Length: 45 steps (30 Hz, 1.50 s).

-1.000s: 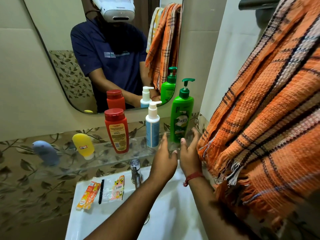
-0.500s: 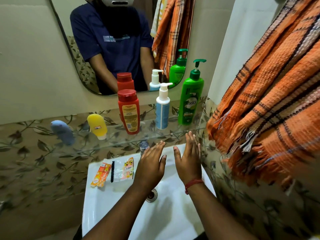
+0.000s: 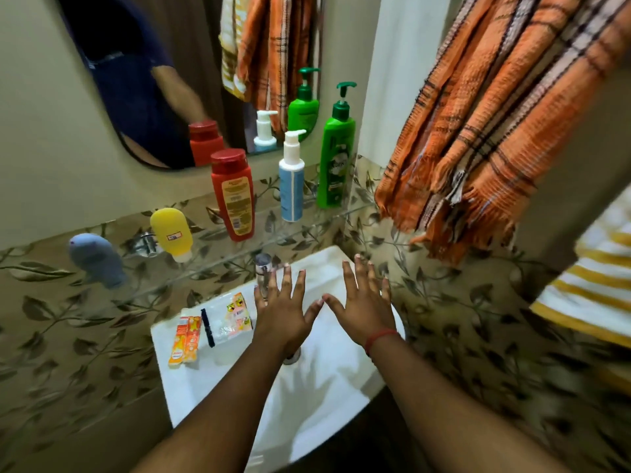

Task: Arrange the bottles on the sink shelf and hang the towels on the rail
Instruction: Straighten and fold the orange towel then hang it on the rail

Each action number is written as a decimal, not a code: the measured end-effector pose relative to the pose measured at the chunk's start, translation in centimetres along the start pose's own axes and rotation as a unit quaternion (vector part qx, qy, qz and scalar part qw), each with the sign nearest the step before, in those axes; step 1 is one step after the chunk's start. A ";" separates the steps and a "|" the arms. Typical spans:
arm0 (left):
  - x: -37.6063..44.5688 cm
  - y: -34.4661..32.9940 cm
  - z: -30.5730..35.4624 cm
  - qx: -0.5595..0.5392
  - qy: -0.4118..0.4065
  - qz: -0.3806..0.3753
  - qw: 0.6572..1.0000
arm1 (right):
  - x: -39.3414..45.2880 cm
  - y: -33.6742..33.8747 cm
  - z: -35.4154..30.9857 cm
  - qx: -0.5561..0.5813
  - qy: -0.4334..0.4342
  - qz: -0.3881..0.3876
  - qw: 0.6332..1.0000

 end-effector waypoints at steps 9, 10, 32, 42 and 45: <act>1.7 4.8 5.6 -0.082 -0.152 0.108 0.979 | -5.1 8.9 1.1 0.157 -0.021 0.169 0.973; 2.2 5.9 6.7 -0.102 -0.174 0.132 0.971 | -5.8 10.7 1.1 0.177 -0.010 0.205 0.963; 11.9 29.6 24.0 -0.582 -0.240 0.145 0.763 | 2.6 30.8 -1.9 0.350 -0.012 0.301 0.887; 3.6 22.5 16.2 -0.578 -0.266 0.073 0.768 | -2.0 29.0 0.6 0.729 -0.038 0.277 0.625; 2.7 19.5 14.8 -0.555 -0.261 0.027 0.789 | 0.5 31.7 -1.2 0.718 -0.019 0.175 0.674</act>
Point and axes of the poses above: each hand's wrist, its own x-axis towards the middle knuckle, its own y-axis out of the back of the hand, z = x × y, the point moved 1 cm from there along x, towards the middle knuckle, and after that the axes turned 10 degrees about -y, right-handed, at the moved point
